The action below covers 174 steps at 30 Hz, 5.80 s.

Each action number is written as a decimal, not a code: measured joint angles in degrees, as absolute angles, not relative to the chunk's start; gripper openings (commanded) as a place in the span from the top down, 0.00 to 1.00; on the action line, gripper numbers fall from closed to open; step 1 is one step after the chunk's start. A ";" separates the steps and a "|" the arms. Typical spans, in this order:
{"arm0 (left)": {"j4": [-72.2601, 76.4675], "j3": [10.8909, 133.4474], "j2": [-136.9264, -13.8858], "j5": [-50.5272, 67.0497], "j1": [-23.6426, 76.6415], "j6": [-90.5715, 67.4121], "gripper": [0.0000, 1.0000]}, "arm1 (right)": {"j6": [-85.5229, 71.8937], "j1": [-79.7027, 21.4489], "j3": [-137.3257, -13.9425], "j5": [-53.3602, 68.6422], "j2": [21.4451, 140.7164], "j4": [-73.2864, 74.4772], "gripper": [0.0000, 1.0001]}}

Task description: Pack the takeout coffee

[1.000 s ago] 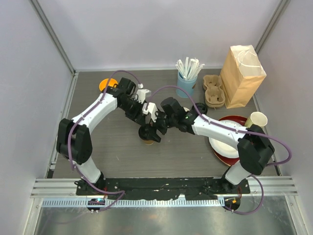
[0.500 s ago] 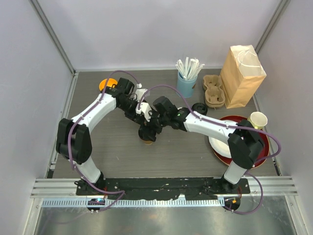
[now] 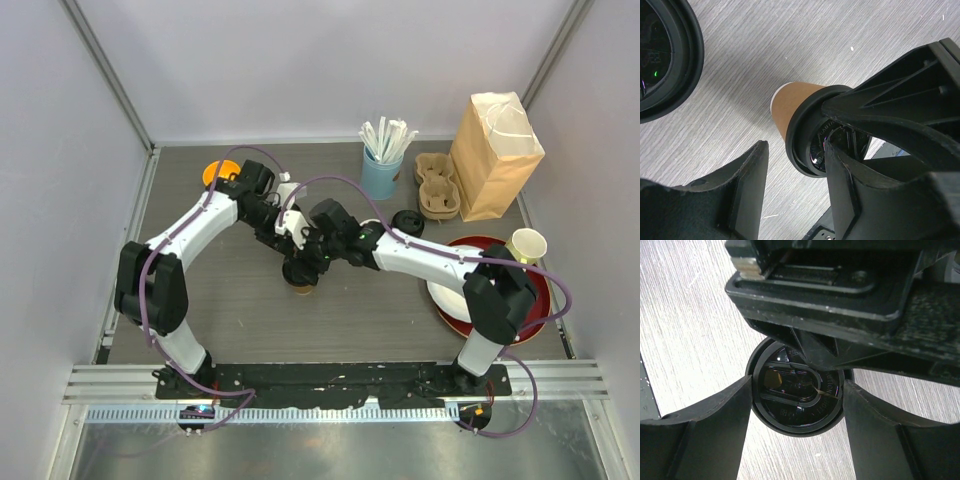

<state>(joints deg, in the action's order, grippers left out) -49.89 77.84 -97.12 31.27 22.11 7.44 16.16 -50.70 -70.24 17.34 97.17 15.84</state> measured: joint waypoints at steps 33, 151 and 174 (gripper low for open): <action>-49.82 75.29 -97.12 33.06 20.40 7.53 0.50 | 13.54 -54.72 -63.29 6.00 96.95 1.41 0.23; -49.39 66.85 -105.25 57.12 9.23 -4.43 1.00 | 3.70 -53.45 -53.36 4.73 93.71 -9.65 0.39; -48.88 67.59 -99.55 48.12 12.91 -3.68 1.00 | 2.68 -53.52 -59.11 4.16 93.08 2.04 0.07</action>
